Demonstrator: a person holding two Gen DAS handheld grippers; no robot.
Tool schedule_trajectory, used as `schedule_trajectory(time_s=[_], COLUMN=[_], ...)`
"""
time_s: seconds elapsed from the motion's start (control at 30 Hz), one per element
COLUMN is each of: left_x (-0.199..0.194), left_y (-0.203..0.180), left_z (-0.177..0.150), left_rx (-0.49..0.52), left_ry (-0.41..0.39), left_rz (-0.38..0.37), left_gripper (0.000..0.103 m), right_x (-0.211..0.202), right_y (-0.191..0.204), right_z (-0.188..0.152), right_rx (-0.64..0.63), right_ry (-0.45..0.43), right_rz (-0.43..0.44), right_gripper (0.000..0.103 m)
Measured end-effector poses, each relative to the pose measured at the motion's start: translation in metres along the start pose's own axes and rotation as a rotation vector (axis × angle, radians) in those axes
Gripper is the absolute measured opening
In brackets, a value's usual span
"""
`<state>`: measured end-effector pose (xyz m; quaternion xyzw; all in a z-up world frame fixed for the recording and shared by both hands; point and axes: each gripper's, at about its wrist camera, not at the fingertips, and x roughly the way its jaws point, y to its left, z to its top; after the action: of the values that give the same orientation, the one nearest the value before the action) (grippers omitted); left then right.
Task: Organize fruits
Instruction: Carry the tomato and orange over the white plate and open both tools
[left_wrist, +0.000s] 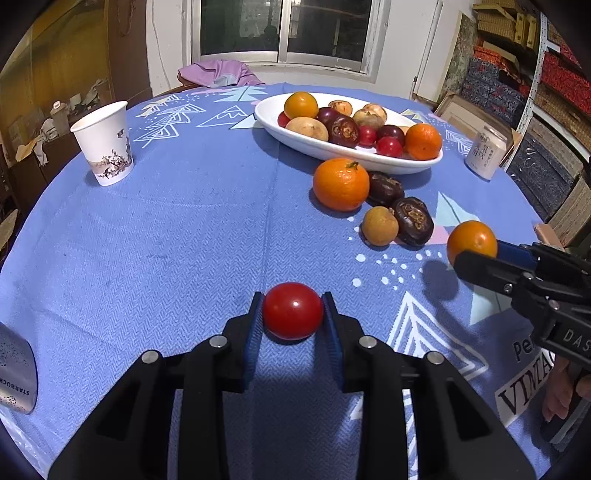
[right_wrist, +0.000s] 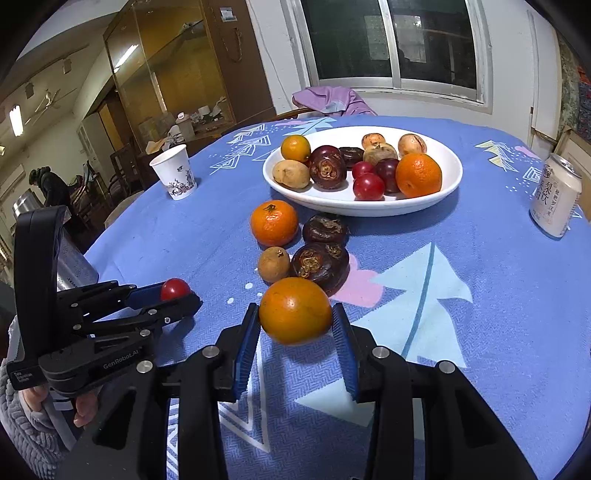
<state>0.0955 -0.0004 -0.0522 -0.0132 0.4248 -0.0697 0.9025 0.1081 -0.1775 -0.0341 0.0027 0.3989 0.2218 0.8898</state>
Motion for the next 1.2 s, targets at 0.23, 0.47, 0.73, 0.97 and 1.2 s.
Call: schedule_trajectory(time_s=[0.23,0.47,0.73,0.97,1.2], left_x=[-0.015,-0.034,-0.044,0.01,0.063], left_y=[-0.014,-0.028,-0.059,-0.076,-0.073], left_z=[0.017,0.084,0.154,0.165,0.156], left_rx=[0.043,0.04,0.059,0.073,0.101], left_ry=[-0.081,-0.185,-0.28,-0.211,-0.122], left_rz=[0.037,0.022,-0.03,-0.065,-0.032], left_gripper=[0.03,0.03,0.03,0.03,0.03], right_x=[-0.019,-0.052,-0.075,-0.025,0.049], right_y=[-0.015,-0.047,-0.069,-0.092,-0.115], right_z=[0.007,0.023,0.093,0.146,0.163], right_rx=[0.049,0.147,0.157,0.201,0.228], right_ry=[-0.068,-0.182,-0.294,-0.282,-0.188], right_rz=[-0.005,-0.021,-0.079,-0.098,-0.106], right_gripper=[0.04,0.04,0.04,0.04,0.04])
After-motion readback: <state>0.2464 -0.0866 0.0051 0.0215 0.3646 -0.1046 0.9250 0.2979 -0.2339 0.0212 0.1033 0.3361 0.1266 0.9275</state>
